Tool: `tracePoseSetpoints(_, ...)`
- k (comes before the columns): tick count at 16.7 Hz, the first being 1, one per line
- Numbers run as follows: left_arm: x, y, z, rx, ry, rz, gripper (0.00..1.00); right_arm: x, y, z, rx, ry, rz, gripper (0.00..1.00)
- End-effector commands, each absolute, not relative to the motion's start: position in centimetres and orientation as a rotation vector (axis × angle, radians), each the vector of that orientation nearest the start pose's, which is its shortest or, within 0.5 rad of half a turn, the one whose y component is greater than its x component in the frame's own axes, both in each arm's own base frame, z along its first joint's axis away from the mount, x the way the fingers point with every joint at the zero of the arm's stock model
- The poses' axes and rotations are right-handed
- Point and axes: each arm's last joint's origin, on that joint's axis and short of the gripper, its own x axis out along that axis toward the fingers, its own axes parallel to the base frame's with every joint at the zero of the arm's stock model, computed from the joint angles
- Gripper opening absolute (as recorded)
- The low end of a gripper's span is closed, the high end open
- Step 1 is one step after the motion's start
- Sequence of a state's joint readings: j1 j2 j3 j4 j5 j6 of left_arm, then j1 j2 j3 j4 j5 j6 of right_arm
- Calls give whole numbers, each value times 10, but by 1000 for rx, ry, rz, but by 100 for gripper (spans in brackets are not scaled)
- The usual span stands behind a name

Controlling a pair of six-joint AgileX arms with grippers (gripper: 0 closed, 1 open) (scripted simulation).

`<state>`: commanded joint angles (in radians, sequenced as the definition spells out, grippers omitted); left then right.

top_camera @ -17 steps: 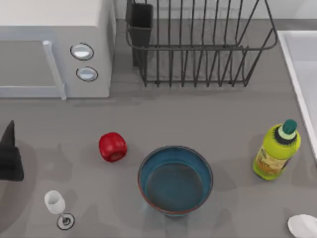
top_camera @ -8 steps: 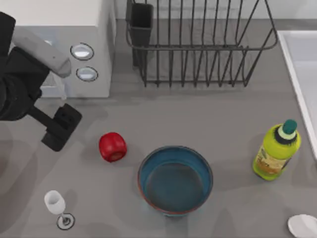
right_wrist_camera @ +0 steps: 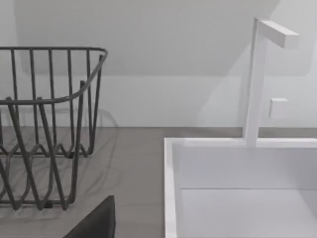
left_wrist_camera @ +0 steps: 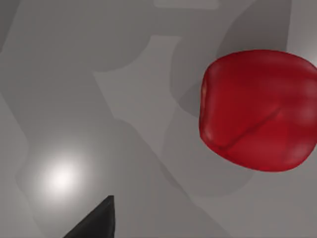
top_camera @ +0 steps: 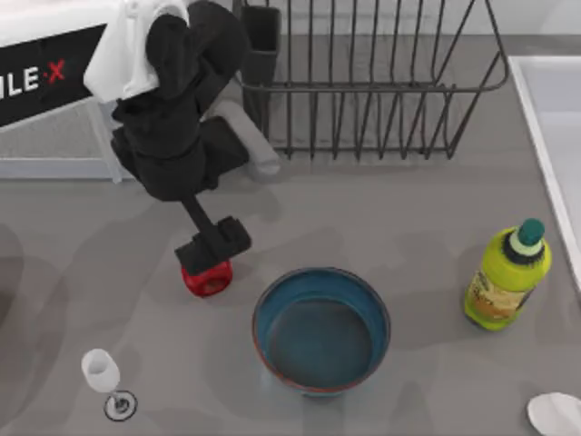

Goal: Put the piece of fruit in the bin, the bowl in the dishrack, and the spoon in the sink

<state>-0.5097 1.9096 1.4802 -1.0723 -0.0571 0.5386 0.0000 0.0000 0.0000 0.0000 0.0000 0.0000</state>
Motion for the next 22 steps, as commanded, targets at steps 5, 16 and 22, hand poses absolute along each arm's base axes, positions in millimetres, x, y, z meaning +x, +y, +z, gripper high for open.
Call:
tracePoseSetpoints(5, 336, -200, 178, 935, 1440, -832, 100, 106, -1, 160, 0, 0, 0, 100)
tracePoseSetpoints(16, 337, -196, 126, 933, 1431, -830, 100, 106, -1, 160, 0, 0, 0, 100)
tracePoseSetpoints(22, 336, -194, 109, 935, 1440, -832, 100, 106, -1, 160, 0, 0, 0, 100)
